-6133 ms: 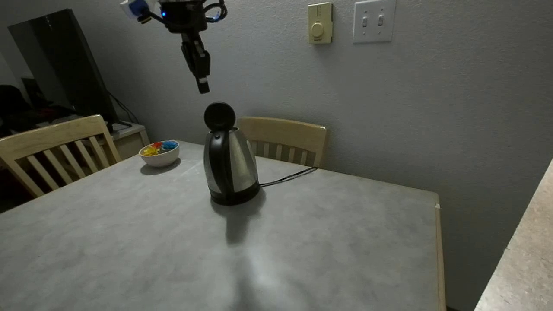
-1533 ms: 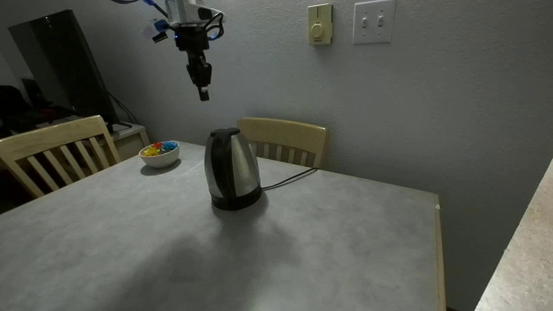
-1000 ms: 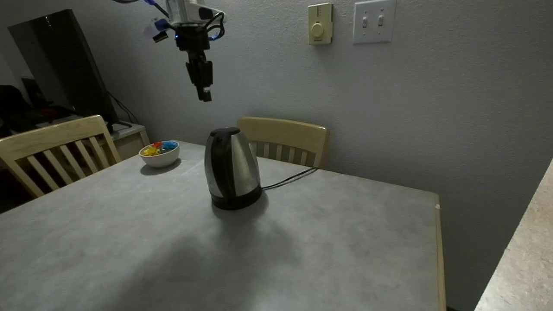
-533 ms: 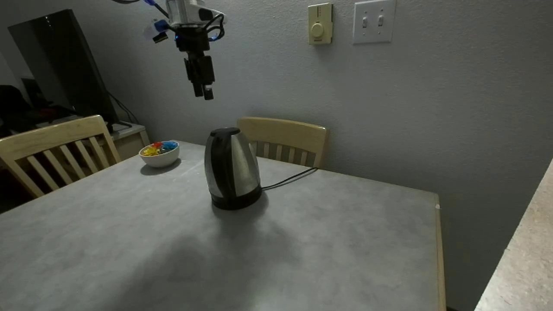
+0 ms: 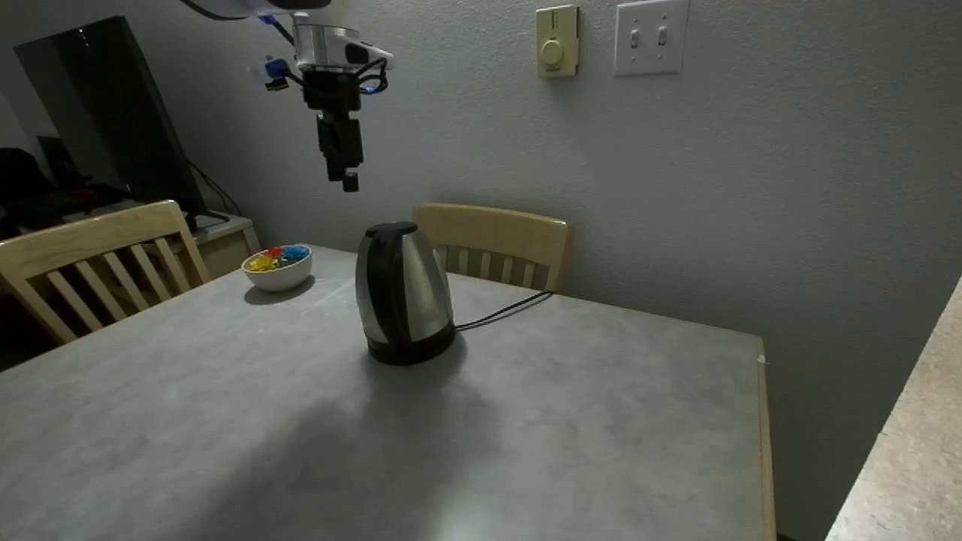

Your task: Pick the lid on the table and place it on the kettle

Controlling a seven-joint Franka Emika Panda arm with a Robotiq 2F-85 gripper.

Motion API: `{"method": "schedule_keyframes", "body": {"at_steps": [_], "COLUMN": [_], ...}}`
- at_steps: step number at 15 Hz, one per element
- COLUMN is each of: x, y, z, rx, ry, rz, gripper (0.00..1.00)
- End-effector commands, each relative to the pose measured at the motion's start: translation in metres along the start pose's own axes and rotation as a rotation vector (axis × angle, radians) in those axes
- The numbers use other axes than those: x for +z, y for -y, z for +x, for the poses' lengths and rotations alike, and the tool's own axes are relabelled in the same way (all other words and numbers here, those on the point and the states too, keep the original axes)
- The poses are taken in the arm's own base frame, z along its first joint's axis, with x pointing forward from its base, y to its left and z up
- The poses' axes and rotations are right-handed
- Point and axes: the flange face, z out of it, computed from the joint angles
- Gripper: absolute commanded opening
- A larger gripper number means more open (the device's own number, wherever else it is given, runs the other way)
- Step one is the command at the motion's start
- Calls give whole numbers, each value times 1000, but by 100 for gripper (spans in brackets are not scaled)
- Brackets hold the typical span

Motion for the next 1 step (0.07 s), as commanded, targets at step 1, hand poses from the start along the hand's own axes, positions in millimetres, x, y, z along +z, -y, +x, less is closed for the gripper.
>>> {"method": "schedule_keyframes", "body": {"at_steps": [1], "x": [0], "y": [0], "z": [0], "rx": [0], "ry": [0], "rz": [0], "gripper": [100]}}
